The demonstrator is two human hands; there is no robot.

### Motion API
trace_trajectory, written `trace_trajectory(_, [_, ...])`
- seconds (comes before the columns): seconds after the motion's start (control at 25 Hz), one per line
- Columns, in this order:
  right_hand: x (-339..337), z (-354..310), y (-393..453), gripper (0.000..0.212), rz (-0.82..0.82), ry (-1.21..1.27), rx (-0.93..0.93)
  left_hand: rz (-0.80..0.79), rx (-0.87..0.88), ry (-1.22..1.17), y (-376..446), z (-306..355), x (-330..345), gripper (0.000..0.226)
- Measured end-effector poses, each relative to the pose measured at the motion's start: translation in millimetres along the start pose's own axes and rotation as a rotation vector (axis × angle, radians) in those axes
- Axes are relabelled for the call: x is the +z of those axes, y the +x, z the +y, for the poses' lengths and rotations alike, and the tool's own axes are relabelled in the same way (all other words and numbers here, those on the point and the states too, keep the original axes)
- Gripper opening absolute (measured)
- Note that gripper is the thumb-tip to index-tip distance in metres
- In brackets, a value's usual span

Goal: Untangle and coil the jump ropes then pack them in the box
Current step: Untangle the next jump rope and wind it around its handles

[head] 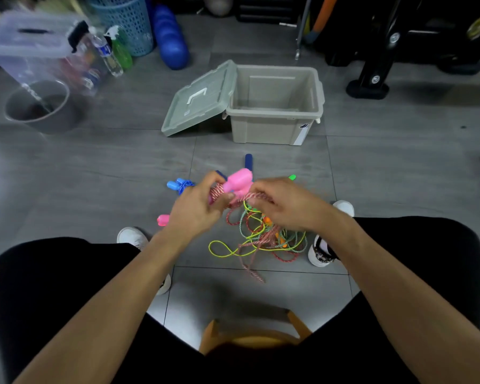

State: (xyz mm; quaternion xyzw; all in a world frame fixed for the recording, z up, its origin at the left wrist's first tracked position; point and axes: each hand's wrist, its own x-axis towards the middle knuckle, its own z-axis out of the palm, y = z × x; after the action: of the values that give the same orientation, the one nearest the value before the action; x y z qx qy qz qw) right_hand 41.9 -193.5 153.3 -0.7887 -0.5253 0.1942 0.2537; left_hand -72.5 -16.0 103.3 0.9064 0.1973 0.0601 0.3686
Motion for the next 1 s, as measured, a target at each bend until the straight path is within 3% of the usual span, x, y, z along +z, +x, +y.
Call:
trace_trajectory(0.2, [-19.4, 11.8, 9.7, 0.016, 0.059, 0.060, 0.004, -0.130, 0.272, 0.089, -11.4, 13.7, 6.2, 0.044])
trace_trajectory(0.36, [-13.0, 6.6, 17.2, 0.016, 0.032, 0.070, -0.048, -0.064, 0.238, 0.072, -19.7, 21.8, 13.5, 0.041])
trace_trajectory(0.52, [-24.1, 29.8, 23.3, 0.015, -0.043, 0.336, 0.166, -0.111, 0.215, -0.014, -27.7, 23.2, 8.3, 0.031])
trace_trajectory(0.68, [-14.0, 56.5, 17.2, 0.006, -0.023, 0.481, 0.267, -0.121, 0.044, -0.461, -30.2, 27.9, -14.5, 0.019])
trace_trajectory(0.8, [1.6, 62.8, 6.4, 0.016, -0.034, 0.476, 0.299, 0.042, -0.172, -0.790, -25.0, 18.7, -23.4, 0.020])
trace_trajectory(0.88, [8.7, 55.1, 2.9, 0.018, -0.088, 0.410, 0.320, 0.167, -0.296, -0.793, -19.0, 13.6, -19.2, 0.025])
trace_trajectory(1.0, [21.1, 30.4, 3.7, 0.026, -0.213, 0.062, 0.192, 0.255, -0.328, -0.578, -11.9, 4.4, -8.1, 0.031])
